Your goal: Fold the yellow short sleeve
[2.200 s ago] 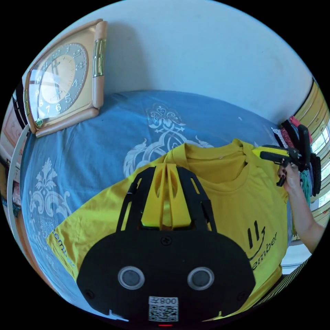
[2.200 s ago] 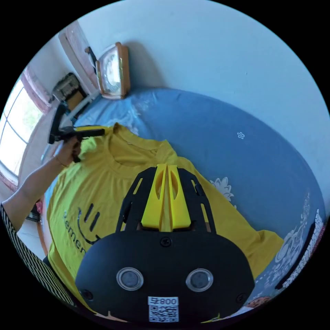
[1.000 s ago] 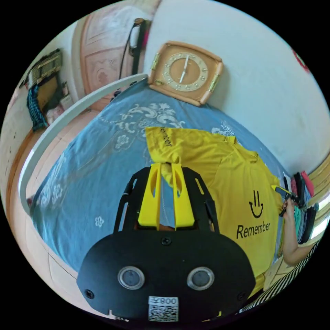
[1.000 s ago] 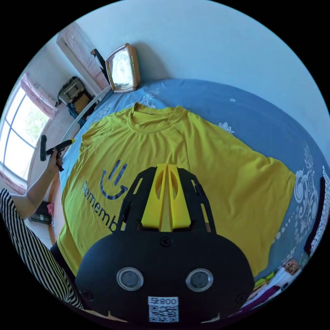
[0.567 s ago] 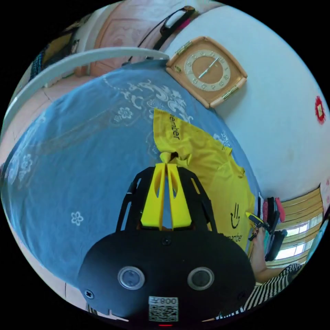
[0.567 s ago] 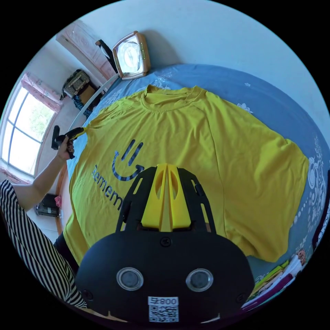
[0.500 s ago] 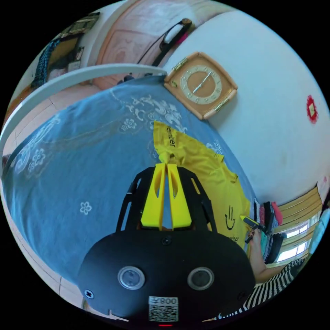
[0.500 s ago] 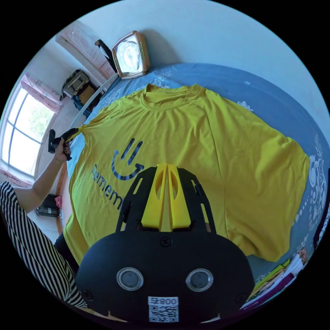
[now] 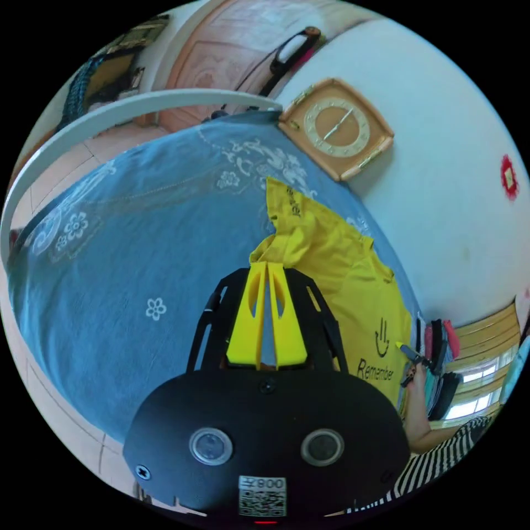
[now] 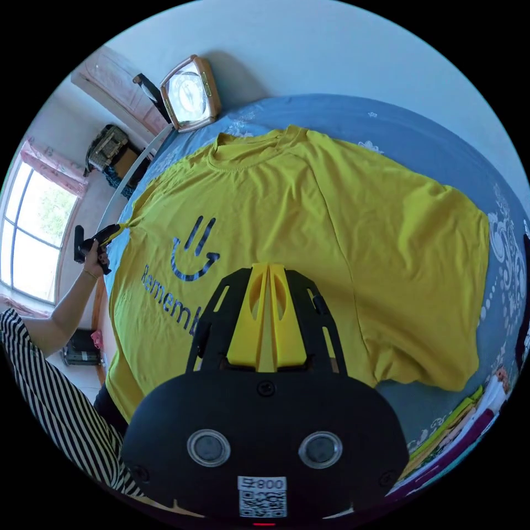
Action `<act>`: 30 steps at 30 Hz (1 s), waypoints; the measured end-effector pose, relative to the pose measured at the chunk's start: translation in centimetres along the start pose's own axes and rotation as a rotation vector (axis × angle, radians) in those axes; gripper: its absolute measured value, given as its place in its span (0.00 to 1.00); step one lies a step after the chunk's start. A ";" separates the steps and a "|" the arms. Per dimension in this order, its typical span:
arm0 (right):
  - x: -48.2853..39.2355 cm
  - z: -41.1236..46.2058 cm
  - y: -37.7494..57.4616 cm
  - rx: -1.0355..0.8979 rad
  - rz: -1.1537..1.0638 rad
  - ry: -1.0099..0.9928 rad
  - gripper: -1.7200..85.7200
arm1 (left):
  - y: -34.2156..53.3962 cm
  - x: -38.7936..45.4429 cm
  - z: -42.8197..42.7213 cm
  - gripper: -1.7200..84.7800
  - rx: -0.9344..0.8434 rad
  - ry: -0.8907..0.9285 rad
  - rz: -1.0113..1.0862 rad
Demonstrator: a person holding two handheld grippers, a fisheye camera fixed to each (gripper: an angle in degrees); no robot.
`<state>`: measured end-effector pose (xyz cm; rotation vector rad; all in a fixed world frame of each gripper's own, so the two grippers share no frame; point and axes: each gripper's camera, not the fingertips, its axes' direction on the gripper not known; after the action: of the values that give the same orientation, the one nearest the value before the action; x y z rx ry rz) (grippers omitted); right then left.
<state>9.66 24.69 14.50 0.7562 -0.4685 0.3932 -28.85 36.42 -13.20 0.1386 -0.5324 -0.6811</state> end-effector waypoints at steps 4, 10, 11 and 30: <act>0.3 -3.9 2.4 0.067 0.041 0.015 0.02 | 2.8 4.3 0.4 0.03 0.118 0.032 0.025; 3.7 -11.8 10.6 0.311 0.286 0.090 0.03 | 5.8 18.2 4.8 0.04 0.075 0.183 0.404; 4.2 -12.7 11.5 0.336 0.326 0.108 0.03 | 6.3 21.9 6.7 0.04 0.044 0.225 0.490; 8.1 -21.8 15.5 0.445 0.562 0.283 0.07 | 20.6 83.3 40.4 0.13 -0.307 0.433 1.390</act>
<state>14.38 52.20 13.65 0.9748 -0.3204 1.1421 16.18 1.68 62.63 -0.3579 -0.0153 0.6290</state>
